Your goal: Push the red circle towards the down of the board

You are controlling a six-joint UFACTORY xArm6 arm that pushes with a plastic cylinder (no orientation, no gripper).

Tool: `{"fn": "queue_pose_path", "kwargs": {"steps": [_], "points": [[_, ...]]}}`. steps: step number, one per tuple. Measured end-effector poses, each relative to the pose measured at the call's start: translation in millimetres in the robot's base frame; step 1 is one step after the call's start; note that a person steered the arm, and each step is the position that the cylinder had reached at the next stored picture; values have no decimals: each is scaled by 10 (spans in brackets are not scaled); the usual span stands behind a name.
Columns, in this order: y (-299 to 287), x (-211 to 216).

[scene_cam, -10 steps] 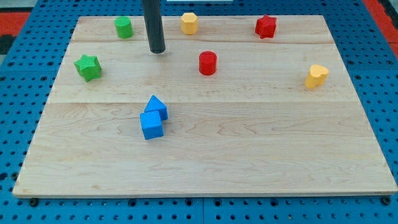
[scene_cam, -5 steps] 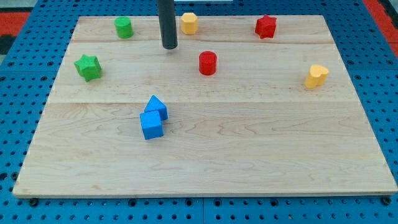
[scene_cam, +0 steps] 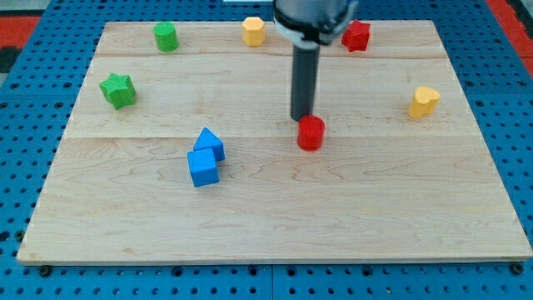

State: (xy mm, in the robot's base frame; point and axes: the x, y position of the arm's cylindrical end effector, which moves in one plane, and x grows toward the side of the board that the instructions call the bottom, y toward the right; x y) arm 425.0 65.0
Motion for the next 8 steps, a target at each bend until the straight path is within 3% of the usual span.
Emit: {"fn": "queue_pose_path", "kwargs": {"steps": [1,3,4,7,8], "points": [[652,347],[319,41],[134,235],[-528,298],[249,367]]}}
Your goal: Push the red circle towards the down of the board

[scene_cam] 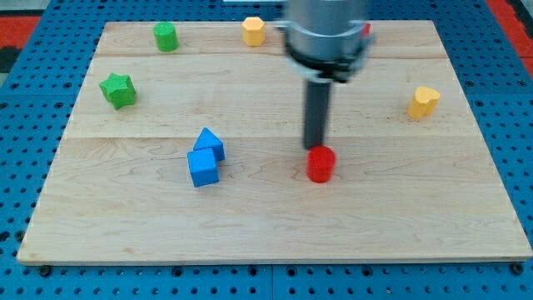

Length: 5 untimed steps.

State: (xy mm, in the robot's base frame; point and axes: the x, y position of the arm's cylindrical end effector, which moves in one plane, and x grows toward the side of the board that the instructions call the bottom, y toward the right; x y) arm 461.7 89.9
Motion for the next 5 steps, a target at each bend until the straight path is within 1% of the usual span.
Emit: {"fn": "queue_pose_path", "kwargs": {"steps": [1,2,4,5], "points": [[304,81],[-106,51],[-524,99],[-940,104]]}}
